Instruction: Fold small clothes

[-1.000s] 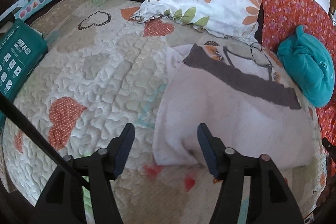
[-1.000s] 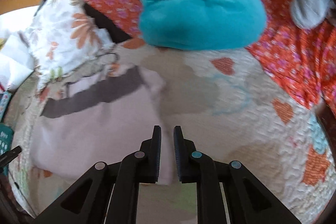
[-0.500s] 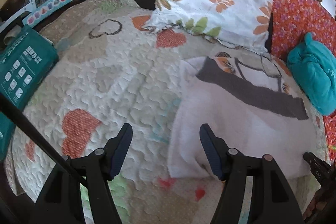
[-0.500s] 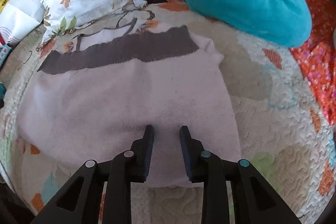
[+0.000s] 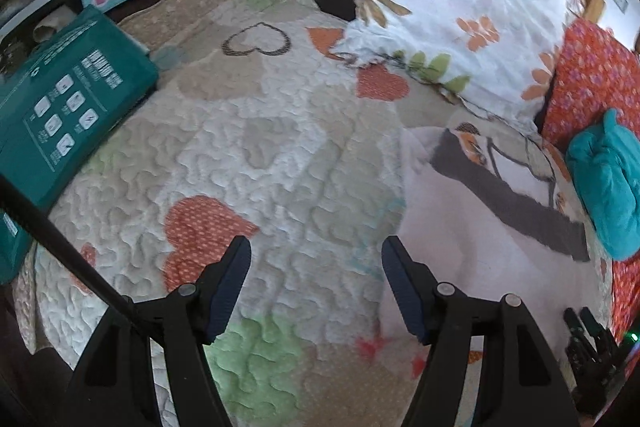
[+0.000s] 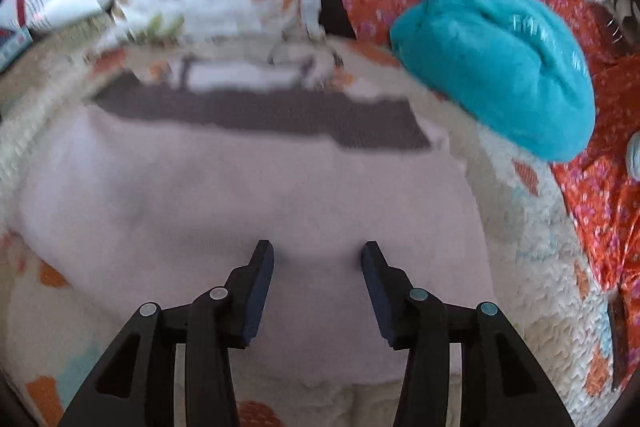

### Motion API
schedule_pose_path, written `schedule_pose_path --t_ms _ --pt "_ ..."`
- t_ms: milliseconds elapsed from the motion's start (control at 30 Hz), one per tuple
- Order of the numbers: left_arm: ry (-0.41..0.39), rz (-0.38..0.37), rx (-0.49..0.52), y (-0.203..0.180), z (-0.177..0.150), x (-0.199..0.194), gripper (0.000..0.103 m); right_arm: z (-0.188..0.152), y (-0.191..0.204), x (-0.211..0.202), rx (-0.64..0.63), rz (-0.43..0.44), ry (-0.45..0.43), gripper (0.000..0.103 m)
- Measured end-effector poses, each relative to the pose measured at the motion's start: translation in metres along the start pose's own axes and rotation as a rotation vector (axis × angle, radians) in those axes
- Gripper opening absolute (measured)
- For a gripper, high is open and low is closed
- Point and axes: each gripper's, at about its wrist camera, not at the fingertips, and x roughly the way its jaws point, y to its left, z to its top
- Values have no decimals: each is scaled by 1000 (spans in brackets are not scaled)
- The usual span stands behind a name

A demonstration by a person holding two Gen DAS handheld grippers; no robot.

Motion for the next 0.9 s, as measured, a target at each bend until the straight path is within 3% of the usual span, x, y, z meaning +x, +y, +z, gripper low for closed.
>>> schedule_pose_path --t_ms 133,300,433,500,533,600,733,833,900 --pt "22 -16 -50 9 4 5 68 7 16 -13 -26 0 -64 51" --pt "22 -14 -47 5 8 4 68 13 40 -7 -58 58 -51 51" --pt "-3 -6 -78 9 16 1 68 37 58 -6 -4 184 -38 51" --pt "-2 -8 -105 14 20 1 68 49 69 2 31 263 -10 44" --pt "-1 -15 -115 17 22 0 68 58 78 9 41 298 7 32" --pt "-6 -28 -146 24 26 -2 68 68 94 22 35 312 27 23" --pt "-13 -22 -178 36 29 -6 68 77 133 62 47 340 125 23" --pt "-12 -19 -179 40 30 -8 68 84 166 67 -41 307 112 25" --pt "-23 -10 -173 42 31 -10 68 91 180 62 -81 395 122 25"
